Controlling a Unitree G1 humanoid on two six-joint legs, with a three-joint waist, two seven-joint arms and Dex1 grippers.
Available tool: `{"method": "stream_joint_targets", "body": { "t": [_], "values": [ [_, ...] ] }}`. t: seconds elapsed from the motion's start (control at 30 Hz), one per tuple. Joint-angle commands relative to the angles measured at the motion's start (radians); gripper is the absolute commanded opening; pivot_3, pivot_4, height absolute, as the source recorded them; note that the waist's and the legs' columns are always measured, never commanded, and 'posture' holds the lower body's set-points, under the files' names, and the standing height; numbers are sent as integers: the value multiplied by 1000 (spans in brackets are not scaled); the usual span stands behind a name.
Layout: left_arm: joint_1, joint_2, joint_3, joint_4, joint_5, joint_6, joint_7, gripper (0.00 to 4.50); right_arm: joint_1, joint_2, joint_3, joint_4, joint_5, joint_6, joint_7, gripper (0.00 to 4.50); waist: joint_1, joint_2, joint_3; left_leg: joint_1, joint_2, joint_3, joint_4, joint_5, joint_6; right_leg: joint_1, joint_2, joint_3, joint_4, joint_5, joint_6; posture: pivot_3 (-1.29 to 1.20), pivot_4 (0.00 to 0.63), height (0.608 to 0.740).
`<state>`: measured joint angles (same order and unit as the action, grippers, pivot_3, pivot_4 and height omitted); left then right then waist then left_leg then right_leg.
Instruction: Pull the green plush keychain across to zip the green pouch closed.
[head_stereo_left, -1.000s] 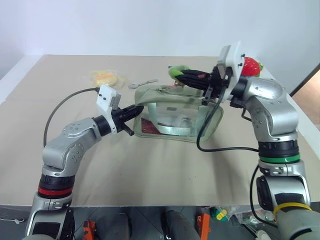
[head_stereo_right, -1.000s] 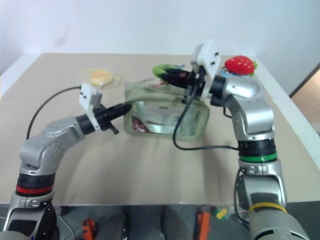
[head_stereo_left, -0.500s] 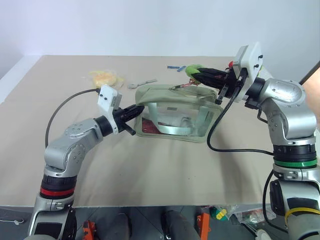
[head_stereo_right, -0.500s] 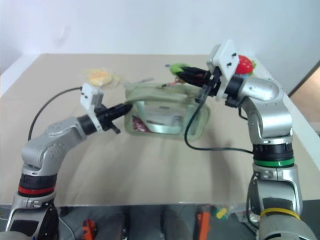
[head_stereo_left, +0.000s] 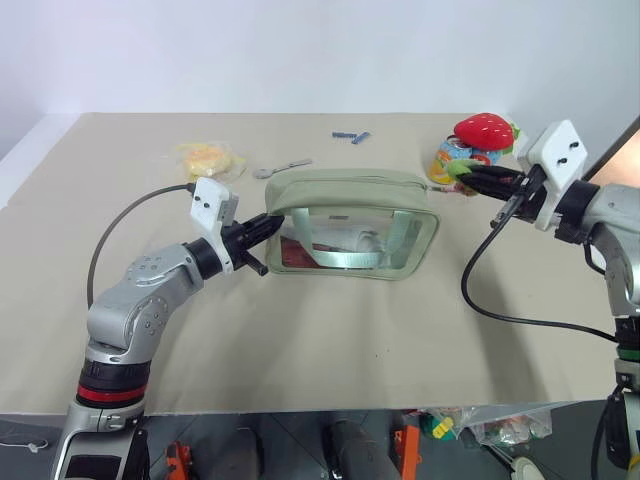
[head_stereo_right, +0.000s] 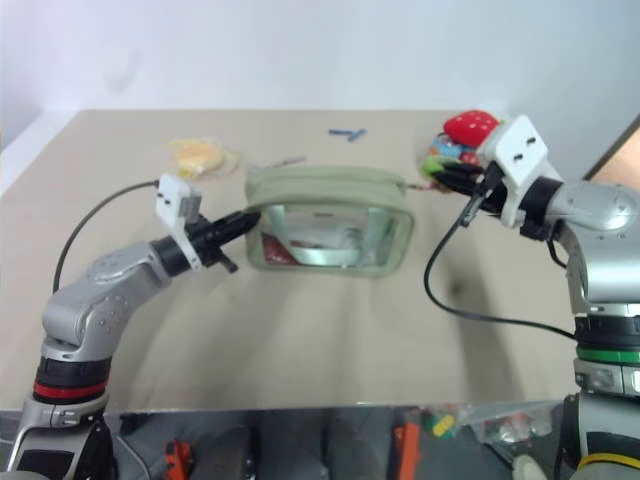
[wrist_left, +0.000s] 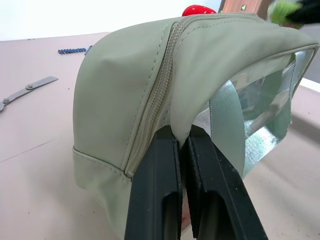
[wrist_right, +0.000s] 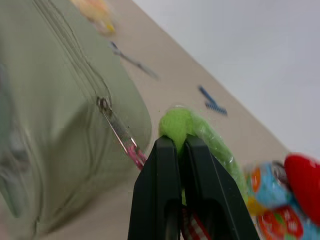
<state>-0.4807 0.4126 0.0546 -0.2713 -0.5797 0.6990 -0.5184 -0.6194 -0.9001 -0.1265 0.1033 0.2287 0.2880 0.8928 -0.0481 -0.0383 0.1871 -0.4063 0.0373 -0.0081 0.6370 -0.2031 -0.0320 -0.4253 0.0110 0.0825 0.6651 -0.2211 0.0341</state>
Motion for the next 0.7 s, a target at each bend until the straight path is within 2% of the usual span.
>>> {"method": "stream_joint_targets", "body": {
  "t": [0.03,0.33,0.47,0.7],
  "values": [
    [-1,3,8,-31,12,0,21,0,45,-5,-7,-34,-58,11,-72,41,0,0,0,0,0,0,0,0,0,0,0,0,0,0,0,0,150,740],
    [-26,2,-2,-35,22,10,40,0,152,135,87,-107,-127,34,-187,41,0,0,0,0,0,1,0,0,0,0,0,1,0,0,1,0,150,740],
    [-35,8,-22,-33,38,10,38,0,171,162,110,-92,-149,14,-197,41,0,0,0,0,-1,1,0,0,0,0,0,1,0,1,1,0,150,740],
    [-47,10,-22,-25,41,30,30,0,152,181,65,-46,-123,-40,-204,41,0,0,0,0,-1,1,1,0,0,0,0,1,0,1,1,0,150,740]
  ]
}}
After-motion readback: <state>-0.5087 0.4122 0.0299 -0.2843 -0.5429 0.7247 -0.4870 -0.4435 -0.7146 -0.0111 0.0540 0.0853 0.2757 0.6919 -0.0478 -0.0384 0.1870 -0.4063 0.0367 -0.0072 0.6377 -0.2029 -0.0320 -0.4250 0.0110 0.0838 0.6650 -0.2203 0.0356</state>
